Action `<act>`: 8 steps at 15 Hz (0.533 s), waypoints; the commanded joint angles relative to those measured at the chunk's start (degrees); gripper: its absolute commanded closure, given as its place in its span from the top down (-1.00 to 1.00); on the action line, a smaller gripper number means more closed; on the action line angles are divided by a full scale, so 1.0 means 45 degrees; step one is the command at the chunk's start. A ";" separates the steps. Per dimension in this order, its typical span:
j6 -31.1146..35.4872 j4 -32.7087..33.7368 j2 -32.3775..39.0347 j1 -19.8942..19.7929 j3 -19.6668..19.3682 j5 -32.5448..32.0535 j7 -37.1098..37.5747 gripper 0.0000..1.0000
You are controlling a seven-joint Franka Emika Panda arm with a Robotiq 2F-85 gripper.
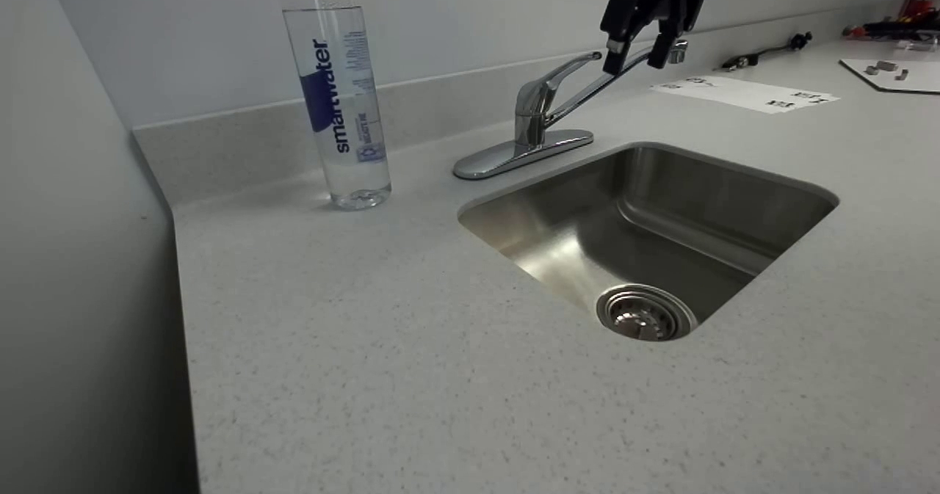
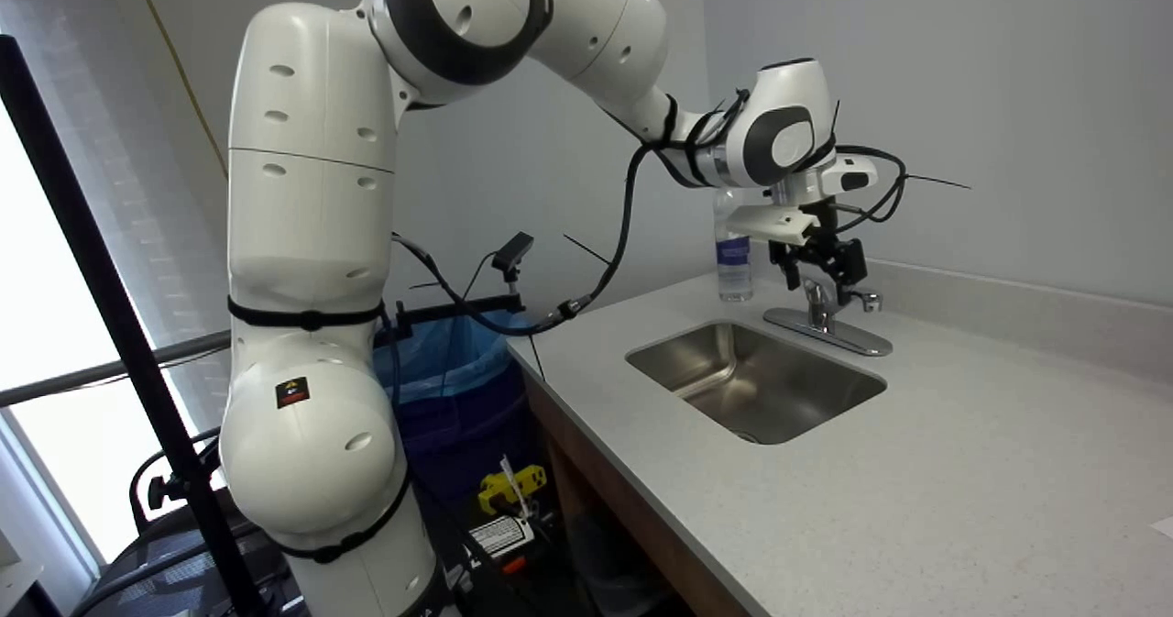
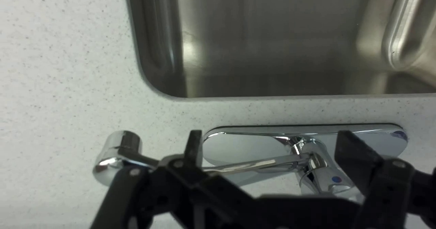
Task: Turn the faucet to the right
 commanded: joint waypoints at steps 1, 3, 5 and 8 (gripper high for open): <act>0.0022 0.1220 0.0723 -0.0162 -0.0155 -0.0320 0.0020 1.00; 0.0248 0.1609 0.0978 -0.0151 -0.0198 -0.0303 0.0085 1.00; 0.0424 0.2032 0.1253 -0.0160 -0.0220 -0.0235 0.0132 1.00; 0.0712 0.2588 0.1630 -0.0163 -0.0234 -0.0185 0.0250 1.00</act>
